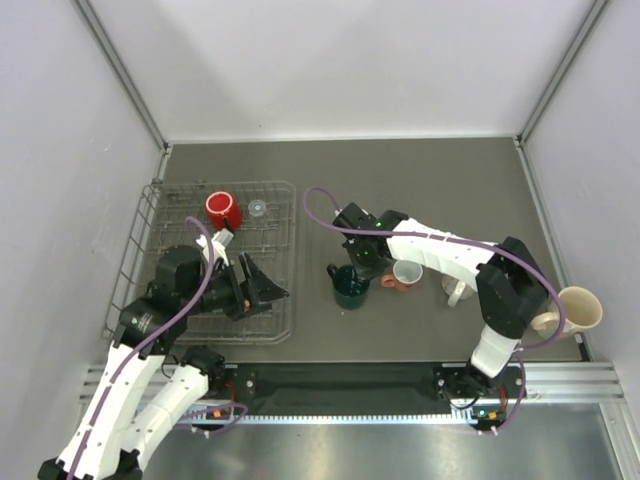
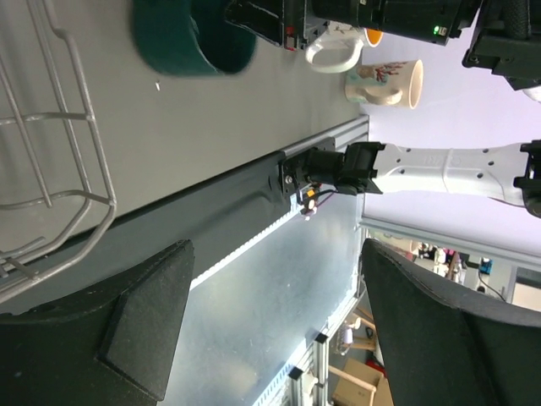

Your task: Load the cups into the dish rack

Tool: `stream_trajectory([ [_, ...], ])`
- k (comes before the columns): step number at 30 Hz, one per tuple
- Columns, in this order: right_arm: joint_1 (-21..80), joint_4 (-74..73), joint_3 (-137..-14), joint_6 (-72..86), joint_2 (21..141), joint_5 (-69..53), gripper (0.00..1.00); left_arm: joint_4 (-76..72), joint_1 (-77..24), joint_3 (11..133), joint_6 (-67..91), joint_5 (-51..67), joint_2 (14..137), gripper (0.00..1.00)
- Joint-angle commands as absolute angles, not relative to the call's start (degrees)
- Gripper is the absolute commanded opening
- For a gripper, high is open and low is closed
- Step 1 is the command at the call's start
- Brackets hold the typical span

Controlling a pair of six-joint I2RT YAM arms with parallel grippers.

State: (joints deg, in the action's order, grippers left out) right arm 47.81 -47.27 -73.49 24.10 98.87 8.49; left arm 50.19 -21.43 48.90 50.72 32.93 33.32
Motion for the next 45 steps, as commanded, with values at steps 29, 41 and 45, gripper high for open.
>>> stream_trajectory([
  [29,62.4,-9.9,-60.4,-20.6,55.6,20.9,0.0,38.1,-22.9,50.1,72.4,60.9,40.1,0.81],
  [41,69.6,10.8,-50.6,-39.9,51.3,17.4,0.0,36.5,-23.0,48.9,90.1,61.1,35.7,0.83],
  [45,74.5,15.4,-49.8,-47.4,51.8,20.2,0.0,36.8,-23.0,47.9,94.1,59.6,35.1,0.82],
])
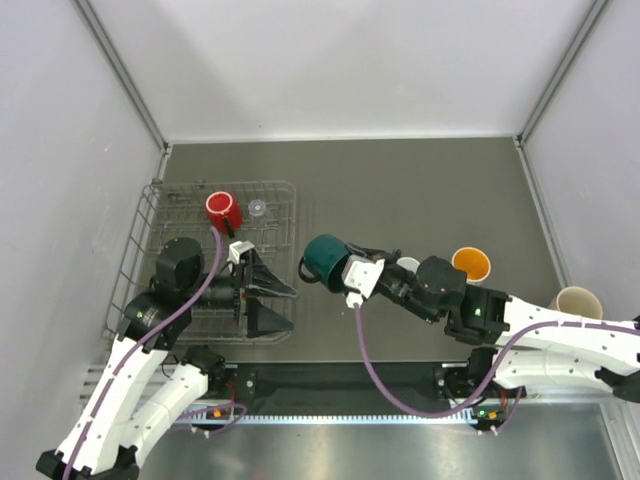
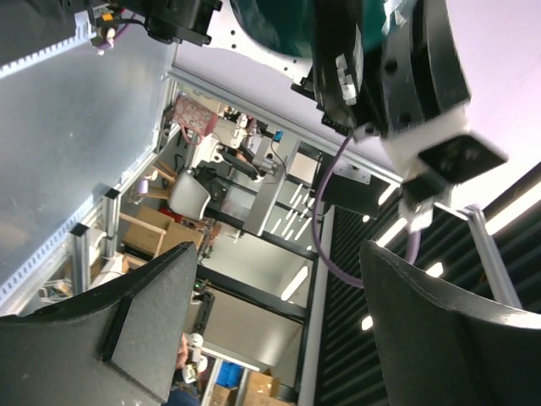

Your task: Load the cups into the dish rack

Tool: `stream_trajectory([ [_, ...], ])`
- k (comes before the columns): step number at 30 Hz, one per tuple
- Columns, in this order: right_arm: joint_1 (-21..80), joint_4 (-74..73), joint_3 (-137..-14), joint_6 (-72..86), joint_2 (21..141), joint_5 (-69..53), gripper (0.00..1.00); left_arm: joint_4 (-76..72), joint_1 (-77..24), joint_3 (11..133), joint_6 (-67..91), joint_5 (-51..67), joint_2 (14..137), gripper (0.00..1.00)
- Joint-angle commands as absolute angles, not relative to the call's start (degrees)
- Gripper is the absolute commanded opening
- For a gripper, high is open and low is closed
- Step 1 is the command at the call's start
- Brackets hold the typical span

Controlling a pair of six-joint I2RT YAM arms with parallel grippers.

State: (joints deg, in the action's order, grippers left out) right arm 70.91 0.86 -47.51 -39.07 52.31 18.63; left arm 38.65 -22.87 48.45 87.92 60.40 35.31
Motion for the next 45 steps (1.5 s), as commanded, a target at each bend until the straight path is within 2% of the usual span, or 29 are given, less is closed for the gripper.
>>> stream_trajectory([
  [1,75.5,15.9,-49.9,-48.4,51.9,21.3,0.0,38.0,-23.0,48.0,94.0,59.5,35.3,0.8],
  [4,80.1,18.0,-49.7,-51.9,52.1,22.1,0.0,41.0,-23.0,48.0,95.4,59.5,36.1,0.74],
  [10,86.2,20.7,-49.7,-56.6,53.5,26.9,0.0,39.7,-23.0,51.5,95.0,57.3,38.7,0.69],
  [14,87.7,21.8,-49.1,-56.4,53.9,27.5,0.0,38.9,-23.0,52.3,94.7,57.1,39.1,0.59],
  [19,87.8,25.7,-47.3,-54.5,54.7,26.3,0.0,34.6,-23.0,51.8,96.9,57.8,38.6,0.5],
  [34,85.3,30.0,-45.4,-47.5,55.3,22.0,0.0,30.1,-23.0,51.9,96.2,58.2,37.8,0.47],
  [37,85.4,28.9,-46.0,-47.1,55.3,21.3,0.0,29.2,-23.0,52.2,96.2,58.4,38.1,0.35],
  [40,85.3,28.3,-45.7,-46.8,55.1,20.7,0.0,29.0,-23.0,52.6,95.5,58.9,38.8,0.0],
  [45,85.2,27.7,-44.7,-46.1,54.2,20.8,0.0,32.1,-23.0,53.2,92.8,57.1,38.2,0.0],
])
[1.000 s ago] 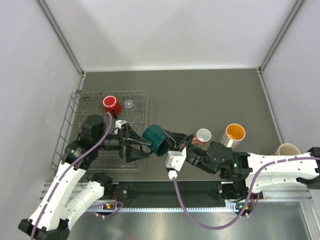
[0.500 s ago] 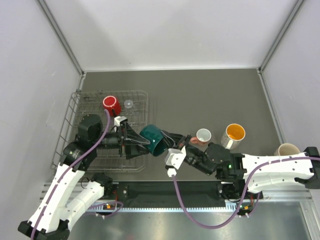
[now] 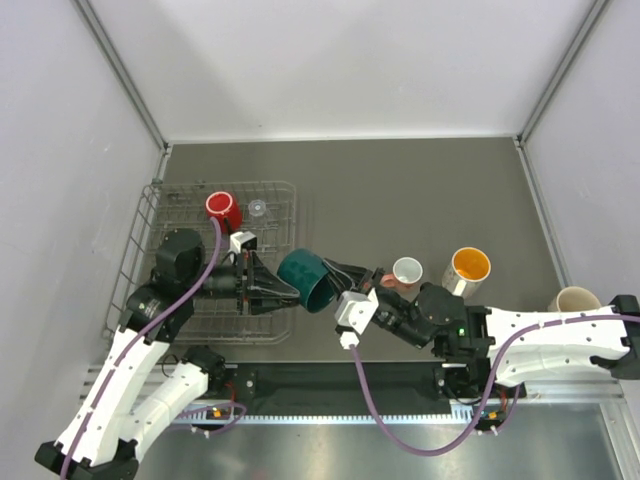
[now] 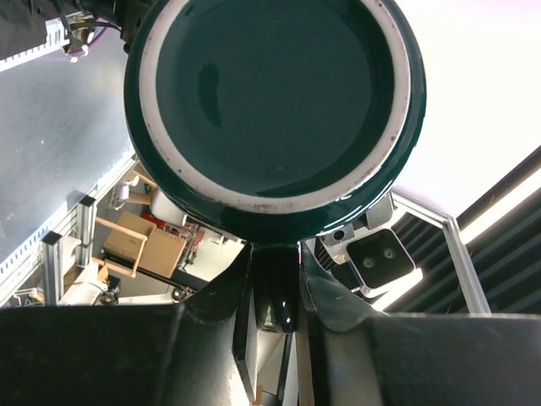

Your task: Load the cups into the dish rack

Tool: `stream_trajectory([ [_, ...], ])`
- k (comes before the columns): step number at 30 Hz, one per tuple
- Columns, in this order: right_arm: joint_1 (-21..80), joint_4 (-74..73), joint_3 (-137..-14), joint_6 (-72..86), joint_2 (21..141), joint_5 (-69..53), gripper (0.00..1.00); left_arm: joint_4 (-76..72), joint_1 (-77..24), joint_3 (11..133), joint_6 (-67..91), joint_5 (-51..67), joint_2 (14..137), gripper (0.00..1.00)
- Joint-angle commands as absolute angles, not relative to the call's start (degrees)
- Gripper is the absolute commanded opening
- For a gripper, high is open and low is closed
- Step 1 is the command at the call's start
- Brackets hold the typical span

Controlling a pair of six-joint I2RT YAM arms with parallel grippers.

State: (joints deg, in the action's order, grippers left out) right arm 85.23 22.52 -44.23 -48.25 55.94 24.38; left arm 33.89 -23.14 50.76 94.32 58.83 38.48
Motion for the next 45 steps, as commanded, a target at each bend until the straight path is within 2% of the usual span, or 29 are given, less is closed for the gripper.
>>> stream_trajectory([
  [1,85.2,27.2,-44.6,-45.9,54.1,21.4,0.0,33.3,-23.0,53.6,92.3,56.7,38.2,0.0],
  [2,85.2,26.7,-44.6,-45.6,54.0,22.2,0.02,33.9,-23.0,54.0,90.6,56.3,38.2,0.0],
  [3,85.1,26.3,-44.6,-45.1,53.9,23.8,0.15,34.9,-23.0,54.3,89.6,55.3,38.3,0.0],
  [6,85.3,24.0,-43.9,-43.3,52.9,28.3,0.41,39.8,-23.0,56.8,83.2,51.8,38.8,0.0],
  [9,85.1,19.3,-42.3,-39.4,51.0,33.6,0.53,44.2,-23.0,59.1,77.0,48.3,38.9,0.0],
  [10,85.2,18.3,-41.4,-35.5,48.9,34.8,0.64,44.6,-23.0,59.7,75.8,46.0,39.0,0.0],
  [14,85.2,9.0,-38.4,-22.9,42.2,40.5,0.82,49.4,-23.0,62.3,66.3,36.6,40.9,0.0],
  [19,85.3,-21.3,-46.2,8.6,38.3,39.6,0.86,60.3,-23.0,71.3,54.0,16.1,45.2,0.0],
  [21,85.2,-28.0,-50.1,18.7,37.8,35.4,0.99,61.5,-23.0,73.6,49.4,5.6,46.7,0.0],
  [27,85.2,-44.5,-54.7,37.9,36.7,27.4,1.0,60.6,-23.0,74.2,41.0,-16.0,51.1,0.0],
  [37,85.2,-42.8,-55.1,34.5,35.9,17.9,1.0,36.2,-22.2,62.8,28.8,-42.7,53.5,0.0],
  [39,85.2,-42.5,-55.3,33.2,34.9,17.3,1.0,30.3,-21.2,61.4,27.5,-44.5,54.7,0.0],
  [45,85.3,-41.7,-55.5,31.6,30.2,13.2,1.0,18.9,-10.6,59.9,20.5,-37.7,63.6,0.0],
])
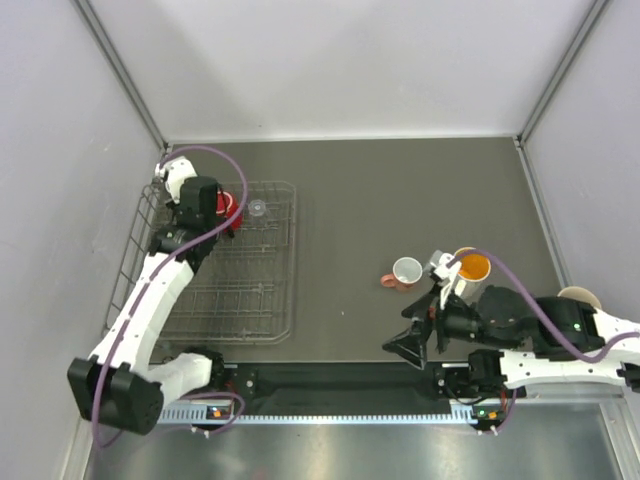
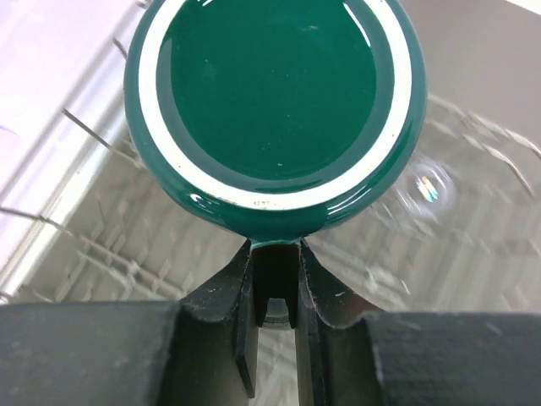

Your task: Load the cups into the dish rack

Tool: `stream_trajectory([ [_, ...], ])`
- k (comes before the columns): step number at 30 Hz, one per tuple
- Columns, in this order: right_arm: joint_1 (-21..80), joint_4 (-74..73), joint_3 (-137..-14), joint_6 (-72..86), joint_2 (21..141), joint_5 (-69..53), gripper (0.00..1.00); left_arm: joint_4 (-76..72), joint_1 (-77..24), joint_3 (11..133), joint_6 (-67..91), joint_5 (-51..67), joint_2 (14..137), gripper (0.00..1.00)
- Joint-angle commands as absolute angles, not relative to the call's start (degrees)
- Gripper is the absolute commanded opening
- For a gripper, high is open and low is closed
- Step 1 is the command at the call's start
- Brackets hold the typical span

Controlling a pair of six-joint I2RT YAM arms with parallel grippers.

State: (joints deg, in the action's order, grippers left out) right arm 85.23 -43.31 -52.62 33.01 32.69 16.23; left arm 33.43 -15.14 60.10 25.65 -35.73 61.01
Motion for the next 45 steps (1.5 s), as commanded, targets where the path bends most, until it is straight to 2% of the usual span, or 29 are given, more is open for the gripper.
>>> stream_trajectory([
  [1,85.3,-41.7,-55.8,31.2,29.5,12.7,1.0,18.1,-9.1,59.7,20.5,-37.2,64.3,0.0],
  [14,85.2,-44.7,-59.1,28.7,24.6,12.0,1.0,5.1,6.4,52.0,22.5,-24.5,75.8,0.0],
  [20,85.2,-45.1,-56.4,28.7,21.8,16.1,1.0,-4.3,8.8,47.7,21.9,-24.1,80.6,0.0],
  [27,85.2,-45.1,-54.7,28.2,20.0,19.2,1.0,-7.8,9.2,49.3,22.0,-28.4,86.6,0.0],
  [45,85.2,-47.7,-54.8,28.1,18.1,22.9,1.0,-10.4,10.2,54.7,20.0,-31.1,94.7,0.0],
])
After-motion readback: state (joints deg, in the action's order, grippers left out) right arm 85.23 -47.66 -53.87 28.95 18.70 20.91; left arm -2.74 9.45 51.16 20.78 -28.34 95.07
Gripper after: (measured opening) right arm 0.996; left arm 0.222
